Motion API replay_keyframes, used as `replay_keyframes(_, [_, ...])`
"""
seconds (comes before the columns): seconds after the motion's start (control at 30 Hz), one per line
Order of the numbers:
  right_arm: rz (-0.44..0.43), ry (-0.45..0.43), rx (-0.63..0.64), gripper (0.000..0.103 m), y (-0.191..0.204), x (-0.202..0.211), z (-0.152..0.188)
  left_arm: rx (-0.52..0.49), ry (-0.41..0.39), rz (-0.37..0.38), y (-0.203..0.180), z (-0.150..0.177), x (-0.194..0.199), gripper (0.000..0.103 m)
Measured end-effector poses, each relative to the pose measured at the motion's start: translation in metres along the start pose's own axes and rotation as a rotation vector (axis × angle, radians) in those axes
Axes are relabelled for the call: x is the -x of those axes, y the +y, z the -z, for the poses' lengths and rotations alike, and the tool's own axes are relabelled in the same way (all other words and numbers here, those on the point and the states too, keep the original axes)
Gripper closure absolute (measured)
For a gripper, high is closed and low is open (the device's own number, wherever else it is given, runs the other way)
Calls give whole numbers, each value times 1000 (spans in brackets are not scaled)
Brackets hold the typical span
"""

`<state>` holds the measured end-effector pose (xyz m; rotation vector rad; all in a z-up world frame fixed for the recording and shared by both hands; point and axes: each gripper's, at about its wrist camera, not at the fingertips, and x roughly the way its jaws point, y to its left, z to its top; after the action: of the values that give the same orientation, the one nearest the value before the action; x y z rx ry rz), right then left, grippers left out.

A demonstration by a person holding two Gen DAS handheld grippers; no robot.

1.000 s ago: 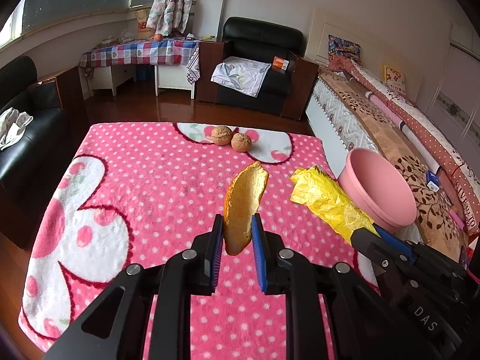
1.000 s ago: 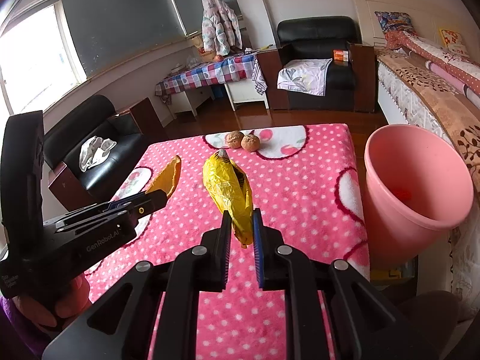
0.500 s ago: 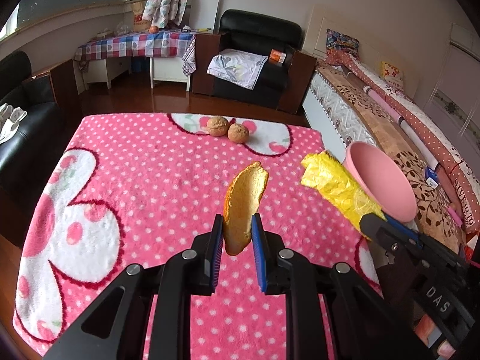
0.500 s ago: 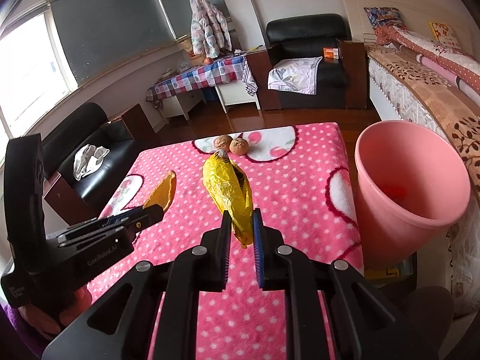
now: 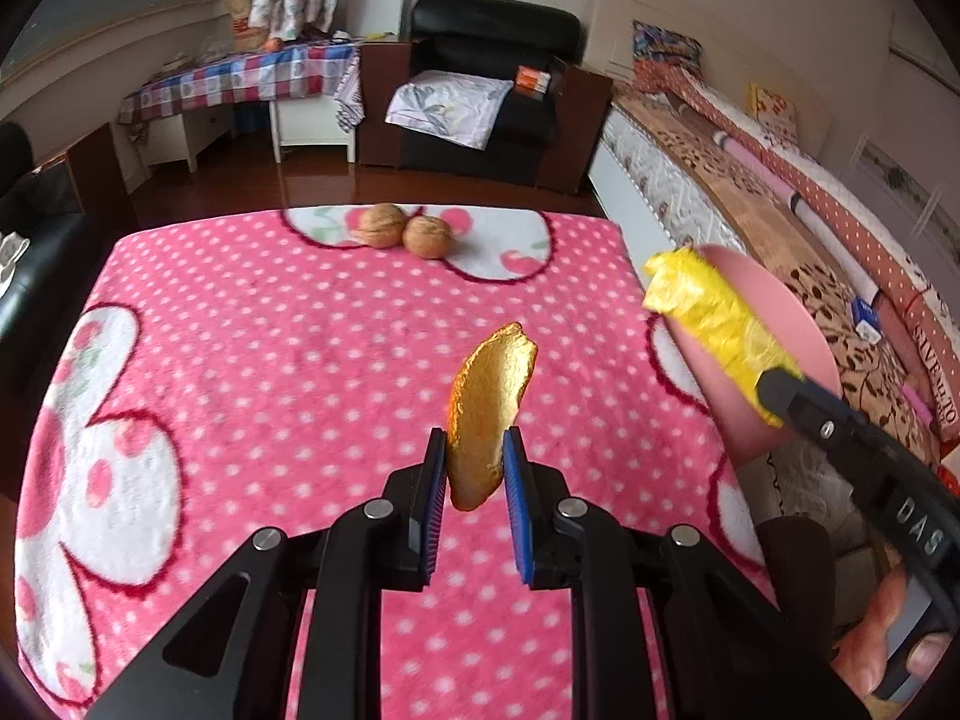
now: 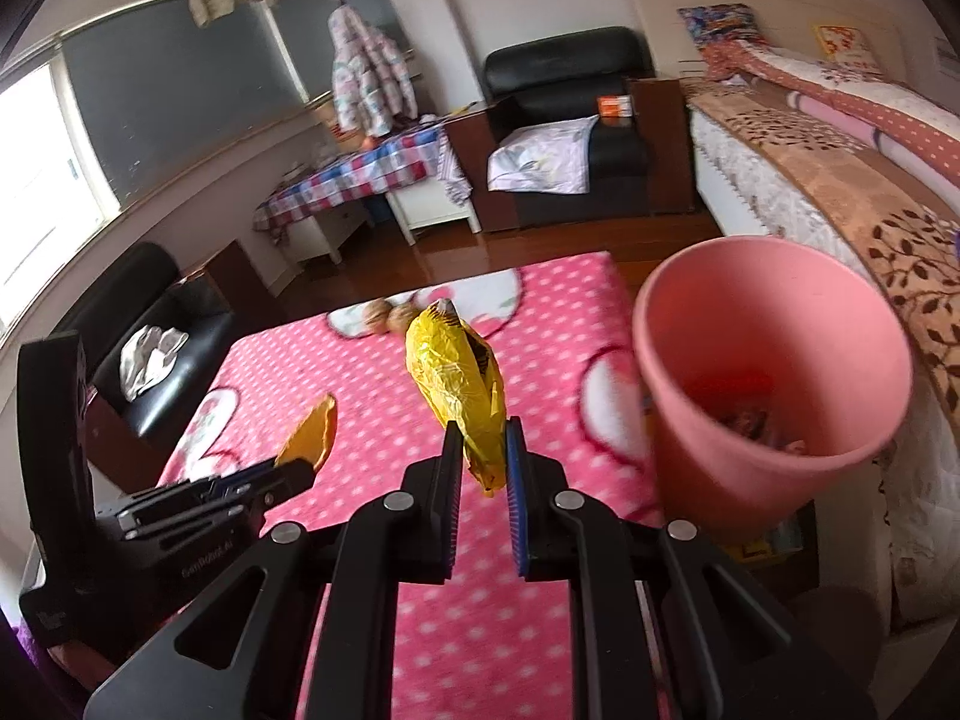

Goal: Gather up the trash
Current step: 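Carry the peel in the left tool and yellow wrapper in the right tool over the bucket, then open the left tool to drop the peel while the right tool drops the yellow wrapper into the bucket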

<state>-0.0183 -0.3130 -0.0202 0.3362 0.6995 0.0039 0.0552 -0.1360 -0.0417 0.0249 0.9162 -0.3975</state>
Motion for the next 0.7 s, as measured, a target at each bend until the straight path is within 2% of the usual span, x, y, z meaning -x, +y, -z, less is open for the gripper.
replay_keyframes(0.37, [167, -65, -142, 89, -80, 13, -17, -115, 6, 67, -65, -32, -30, 85])
replay_keyframes(0.5, [254, -76, -142, 89, -99, 14, -23, -138, -11, 129, -89, -46, -37, 85])
replay_keyframes(0.7, [333, -75, -126, 89, -116, 10, -31, -160, -25, 235, -119, -71, -49, 85])
